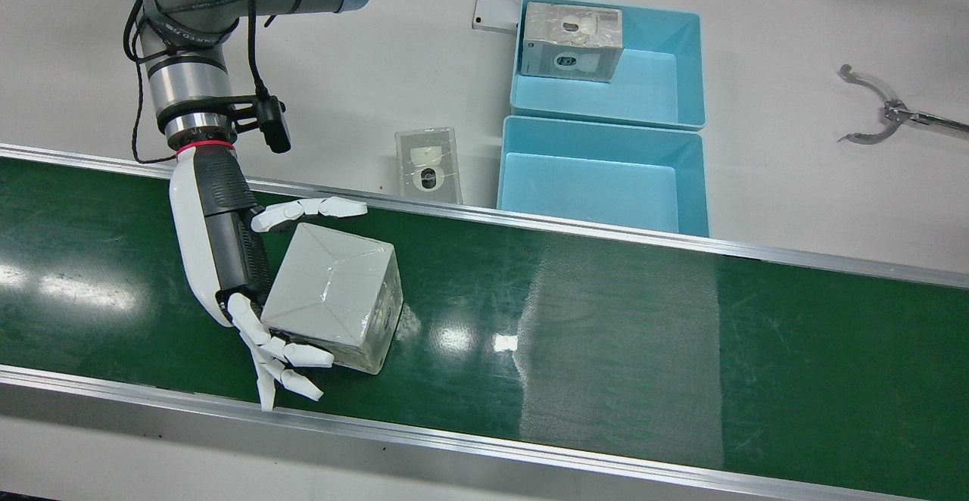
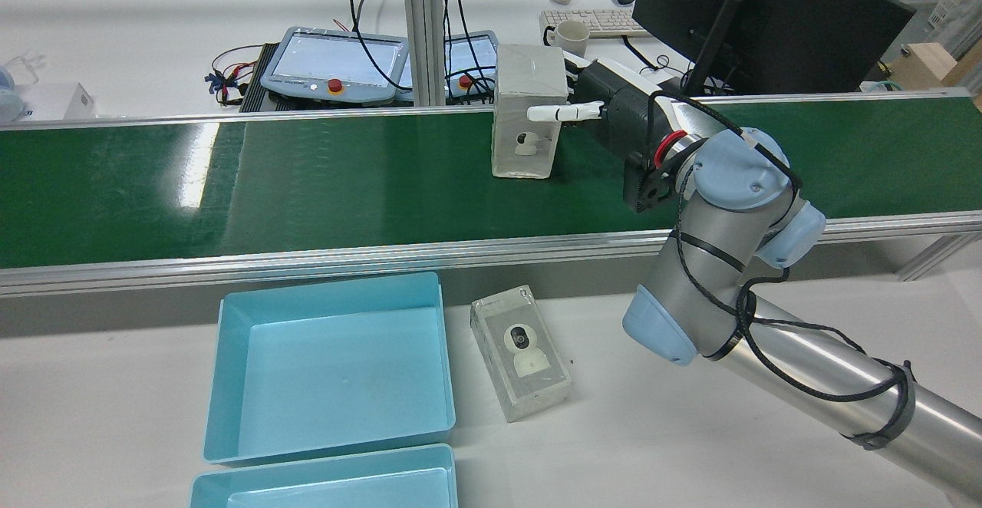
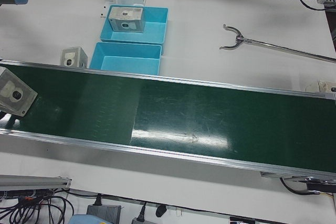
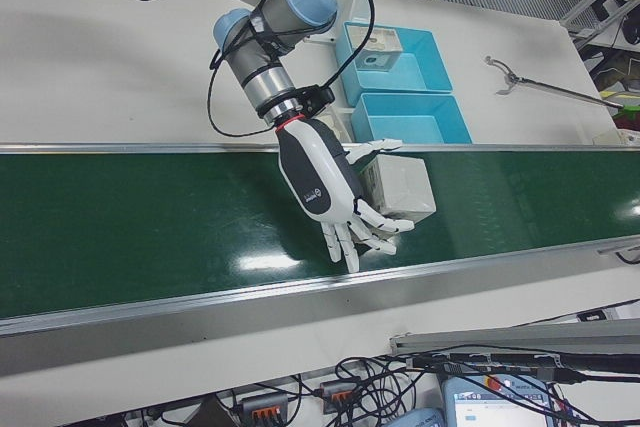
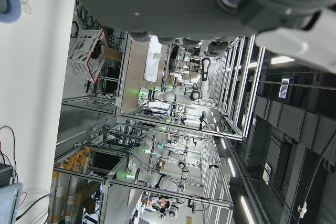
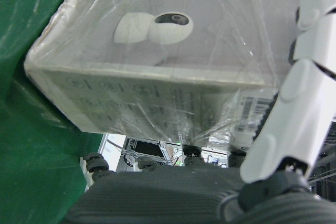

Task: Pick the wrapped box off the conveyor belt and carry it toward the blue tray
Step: 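Lift the wrapped box off the belt with the right hand, then carry the held box with the right hand over the nearer blue tray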

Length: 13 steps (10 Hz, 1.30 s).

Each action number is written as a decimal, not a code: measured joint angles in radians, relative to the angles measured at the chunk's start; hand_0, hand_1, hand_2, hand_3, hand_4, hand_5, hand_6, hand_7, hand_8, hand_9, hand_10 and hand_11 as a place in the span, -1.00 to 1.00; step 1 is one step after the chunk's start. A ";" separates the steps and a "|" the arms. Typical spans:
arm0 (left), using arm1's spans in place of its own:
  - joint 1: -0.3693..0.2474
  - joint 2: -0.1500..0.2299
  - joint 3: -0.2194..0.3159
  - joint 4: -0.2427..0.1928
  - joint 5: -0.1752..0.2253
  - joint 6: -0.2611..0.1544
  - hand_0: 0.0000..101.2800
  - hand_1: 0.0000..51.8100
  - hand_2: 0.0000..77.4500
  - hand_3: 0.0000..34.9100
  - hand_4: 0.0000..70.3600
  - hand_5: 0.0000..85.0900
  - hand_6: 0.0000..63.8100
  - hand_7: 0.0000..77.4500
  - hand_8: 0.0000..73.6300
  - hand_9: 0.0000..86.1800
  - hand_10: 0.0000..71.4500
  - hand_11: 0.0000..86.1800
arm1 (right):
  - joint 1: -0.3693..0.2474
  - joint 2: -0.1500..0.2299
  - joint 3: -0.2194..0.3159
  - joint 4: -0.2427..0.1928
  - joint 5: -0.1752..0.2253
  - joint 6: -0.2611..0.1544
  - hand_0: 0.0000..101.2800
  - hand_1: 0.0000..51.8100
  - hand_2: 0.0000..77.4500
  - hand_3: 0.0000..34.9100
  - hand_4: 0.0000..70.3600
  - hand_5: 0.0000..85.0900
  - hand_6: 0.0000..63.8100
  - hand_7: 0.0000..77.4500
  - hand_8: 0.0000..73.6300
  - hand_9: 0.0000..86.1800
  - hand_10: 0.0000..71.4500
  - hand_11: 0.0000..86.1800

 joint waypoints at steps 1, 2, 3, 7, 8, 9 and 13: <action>0.000 0.000 0.000 0.000 0.000 0.000 -1.00 -1.00 -0.99 -1.00 -1.00 -0.99 -1.00 -0.99 -0.99 -1.00 -0.98 -1.00 | 0.000 0.000 0.000 -0.001 0.001 0.000 -0.22 -0.68 -0.59 0.66 -0.52 -0.47 -1.00 -0.56 -1.00 -0.95 -0.94 -0.87; 0.000 0.000 0.000 0.000 0.000 0.000 -1.00 -1.00 -0.99 -1.00 -1.00 -0.99 -1.00 -0.99 -0.99 -1.00 -1.00 -1.00 | 0.001 -0.002 0.000 -0.002 0.002 0.001 -0.22 -0.68 -0.51 0.64 -0.46 -0.37 -1.00 -0.55 -1.00 -0.91 -0.80 -0.78; 0.000 0.000 0.000 0.000 0.000 0.000 -1.00 -1.00 -0.97 -1.00 -1.00 -0.99 -1.00 -0.99 -0.99 -1.00 -1.00 -1.00 | 0.002 -0.002 0.000 -0.003 0.002 0.003 -0.22 -0.68 -0.51 0.64 -0.46 -0.37 -1.00 -0.55 -1.00 -0.91 -0.80 -0.78; 0.000 0.000 0.000 0.000 0.000 0.000 -1.00 -1.00 -0.97 -1.00 -1.00 -0.99 -1.00 -0.99 -0.99 -0.99 -1.00 -1.00 | 0.003 -0.003 0.020 -0.005 0.025 0.023 -0.23 -0.85 -0.25 0.32 -0.27 -0.17 -0.20 0.15 -0.16 -0.04 -0.50 -0.38; 0.000 0.000 0.000 0.000 0.000 0.000 -1.00 -1.00 -0.97 -1.00 -1.00 -0.99 -1.00 -0.99 -0.99 -0.99 -1.00 -1.00 | 0.003 -0.003 0.045 -0.005 0.028 0.027 -0.25 -0.87 -0.24 0.11 -0.27 -0.17 -0.04 0.24 -0.17 0.13 -0.44 -0.33; 0.000 0.000 0.000 0.000 0.000 0.000 -1.00 -1.00 -0.99 -1.00 -1.00 -0.99 -1.00 -0.99 -0.99 -1.00 -1.00 -1.00 | 0.000 -0.002 0.080 -0.004 0.040 0.029 -0.25 -0.87 -0.24 0.11 -0.27 -0.17 -0.04 0.24 -0.17 0.13 -0.44 -0.33; 0.000 0.000 0.000 0.000 0.000 0.000 -1.00 -1.00 -0.99 -1.00 -1.00 -0.99 -1.00 -0.99 -0.99 -1.00 -1.00 -1.00 | -0.154 0.010 0.224 -0.008 0.154 0.023 -0.26 -0.90 -0.24 0.27 -0.36 0.14 -0.01 0.31 -0.24 0.03 -0.48 -0.38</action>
